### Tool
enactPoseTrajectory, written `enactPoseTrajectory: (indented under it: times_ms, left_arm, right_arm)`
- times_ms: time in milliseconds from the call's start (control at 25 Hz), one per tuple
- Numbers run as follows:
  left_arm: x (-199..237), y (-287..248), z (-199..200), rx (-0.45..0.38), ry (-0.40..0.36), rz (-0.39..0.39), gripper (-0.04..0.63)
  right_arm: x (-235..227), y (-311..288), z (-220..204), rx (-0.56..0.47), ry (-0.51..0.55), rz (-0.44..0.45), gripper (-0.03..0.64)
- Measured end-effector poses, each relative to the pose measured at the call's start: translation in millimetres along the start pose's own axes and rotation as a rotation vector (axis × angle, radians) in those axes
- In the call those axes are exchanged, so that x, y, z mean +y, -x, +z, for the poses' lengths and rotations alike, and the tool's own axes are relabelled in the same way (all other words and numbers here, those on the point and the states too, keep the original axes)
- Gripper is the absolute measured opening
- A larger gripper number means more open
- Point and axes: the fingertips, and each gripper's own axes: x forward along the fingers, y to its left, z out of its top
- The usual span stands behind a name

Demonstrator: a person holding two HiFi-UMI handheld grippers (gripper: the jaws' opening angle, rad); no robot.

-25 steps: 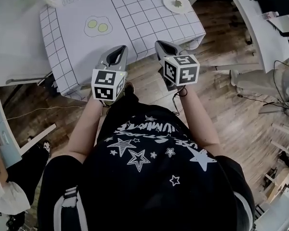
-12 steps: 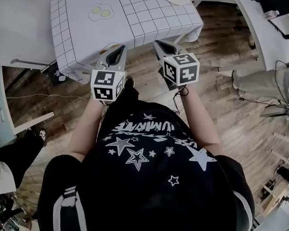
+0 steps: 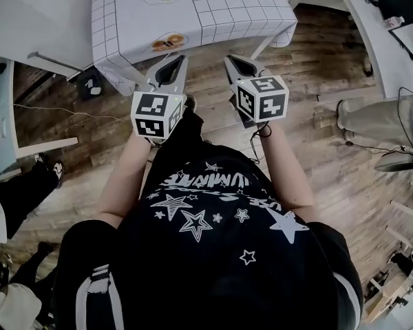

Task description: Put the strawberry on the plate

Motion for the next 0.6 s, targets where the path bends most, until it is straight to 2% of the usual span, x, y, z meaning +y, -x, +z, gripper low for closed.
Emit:
enactPoseTrajectory:
  times_ms: [120, 280, 400, 600]
  left_arm:
    - [-1, 16, -2, -0.008, 0.012, 0.019, 0.009]
    - [19, 24, -3, 0.018, 0.003, 0.046, 0.009]
    - [18, 30, -1, 0.026, 0.003, 0.077, 0.009]
    - [65, 3, 29, 0.060, 0.055, 0.090, 0.009]
  right_arm:
    - [11, 6, -7, 0.000, 0.009, 0.010, 0.014]
    - [20, -9, 2, -0.019, -0.005, 0.029, 0.014]
    - [23, -7, 5, -0.022, 0.002, 0.050, 0.014]
    - [18, -49, 48, 0.026, -0.007, 0.071, 0.014]
